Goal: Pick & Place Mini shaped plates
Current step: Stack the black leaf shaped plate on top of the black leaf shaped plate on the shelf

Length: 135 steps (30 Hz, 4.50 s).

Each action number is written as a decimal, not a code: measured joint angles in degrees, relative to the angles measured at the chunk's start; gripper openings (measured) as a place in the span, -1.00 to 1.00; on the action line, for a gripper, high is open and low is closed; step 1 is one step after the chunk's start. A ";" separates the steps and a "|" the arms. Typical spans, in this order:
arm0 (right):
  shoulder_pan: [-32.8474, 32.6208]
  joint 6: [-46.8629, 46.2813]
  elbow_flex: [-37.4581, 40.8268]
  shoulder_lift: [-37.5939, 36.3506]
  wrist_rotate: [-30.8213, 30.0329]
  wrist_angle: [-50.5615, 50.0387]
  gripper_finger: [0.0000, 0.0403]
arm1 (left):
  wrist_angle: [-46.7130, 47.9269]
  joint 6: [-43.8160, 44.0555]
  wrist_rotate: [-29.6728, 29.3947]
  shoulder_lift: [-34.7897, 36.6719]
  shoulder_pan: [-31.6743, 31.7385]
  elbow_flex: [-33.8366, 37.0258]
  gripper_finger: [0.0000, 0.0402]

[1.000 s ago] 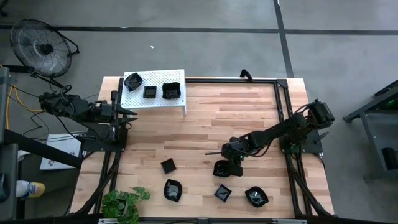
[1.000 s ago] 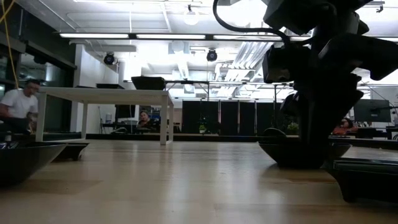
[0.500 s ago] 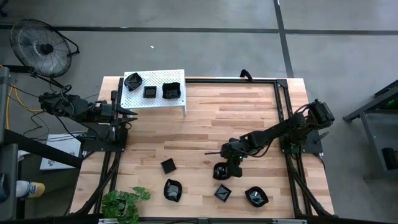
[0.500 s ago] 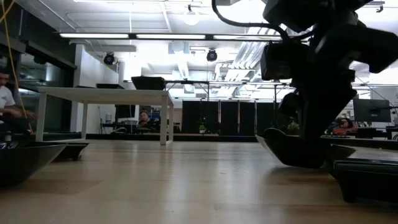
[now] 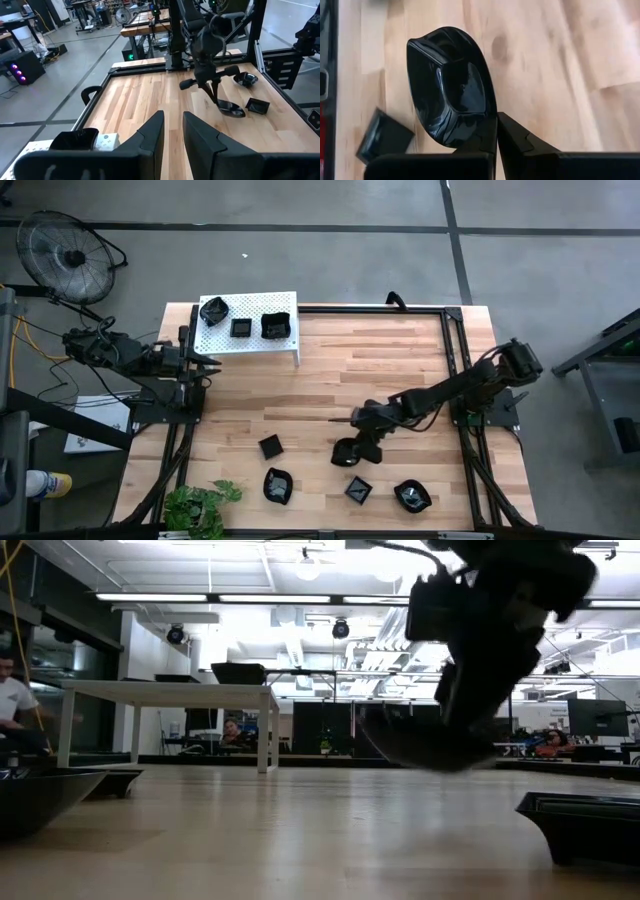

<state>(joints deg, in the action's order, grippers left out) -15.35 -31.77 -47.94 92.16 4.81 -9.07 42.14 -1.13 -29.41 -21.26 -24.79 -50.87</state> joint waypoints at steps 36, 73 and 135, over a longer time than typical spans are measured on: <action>11.47 37.18 0.00 -11.98 -42.98 48.75 -1.00 | -26.46 4.64 -31.84 -21.77 0.03 -0.04 -0.66; 21.03 65.26 0.00 -11.52 -43.88 62.33 -1.00 | -72.80 7.75 -3.88 -53.68 28.60 -0.07 -0.66; 20.92 64.17 -0.02 -8.46 -37.43 62.92 -1.00 | -73.58 8.95 -6.32 -53.62 28.56 -0.07 -0.95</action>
<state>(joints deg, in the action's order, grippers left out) 5.56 32.40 -47.97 83.70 -32.62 53.84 -31.45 7.81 -35.73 -74.87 3.78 -50.94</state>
